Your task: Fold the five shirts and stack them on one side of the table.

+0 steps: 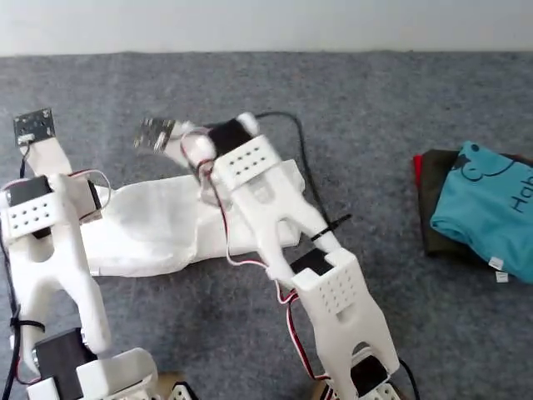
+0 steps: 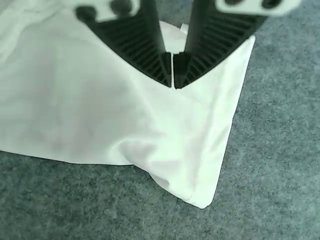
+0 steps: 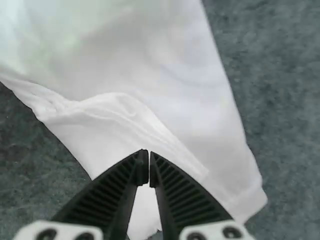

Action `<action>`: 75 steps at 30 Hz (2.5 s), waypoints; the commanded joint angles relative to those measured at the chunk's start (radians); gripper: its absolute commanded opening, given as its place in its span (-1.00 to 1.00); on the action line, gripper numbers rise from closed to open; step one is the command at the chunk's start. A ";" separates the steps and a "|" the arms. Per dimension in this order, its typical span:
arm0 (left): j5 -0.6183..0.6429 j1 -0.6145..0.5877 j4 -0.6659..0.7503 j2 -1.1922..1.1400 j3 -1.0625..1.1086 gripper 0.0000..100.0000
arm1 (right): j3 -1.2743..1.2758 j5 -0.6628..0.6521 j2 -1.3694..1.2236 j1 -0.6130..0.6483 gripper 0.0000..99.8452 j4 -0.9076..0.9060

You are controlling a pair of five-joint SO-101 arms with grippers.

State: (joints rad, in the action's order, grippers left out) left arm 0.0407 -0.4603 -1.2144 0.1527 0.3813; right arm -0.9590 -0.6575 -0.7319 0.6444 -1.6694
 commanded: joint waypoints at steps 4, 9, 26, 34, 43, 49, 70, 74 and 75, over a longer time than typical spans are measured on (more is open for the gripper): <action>-0.052 -0.115 -0.147 0.003 -0.168 -0.81 | -0.196 0.012 0.079 -0.050 -0.98 -0.110; -0.143 -0.219 -0.124 -0.040 -0.170 -0.68 | -0.199 0.011 0.077 -0.062 -0.98 -0.116; -0.265 -0.229 -0.319 -0.578 -0.601 -0.54 | -0.199 0.011 0.077 -0.062 -0.98 -0.120; -0.382 -0.230 -0.328 -0.792 -0.829 -0.54 | -0.198 0.011 0.077 -0.065 -0.98 -0.120; -0.374 -0.224 -0.333 -1.097 -1.015 -0.61 | -0.198 0.011 0.077 -0.065 -0.98 -0.120; -0.381 -0.201 -0.407 -1.209 -1.079 -0.91 | -0.198 0.011 0.077 -0.065 -0.98 -0.119; -0.379 -0.408 -0.540 -1.203 -1.279 -0.98 | -0.206 0.012 0.085 -0.116 -0.98 -0.111; -0.373 -0.473 -0.540 -1.177 -1.354 -0.98 | -0.207 0.012 0.085 -0.136 -0.98 -0.110; -0.373 -0.479 -0.540 -1.171 -1.362 -0.98 | -0.209 0.012 0.085 -0.139 -0.98 -0.108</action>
State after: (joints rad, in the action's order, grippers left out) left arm -0.3337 -0.8592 -1.7392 -1.0472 -0.9429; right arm -1.1170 -0.6575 -0.7242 0.5278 -1.7522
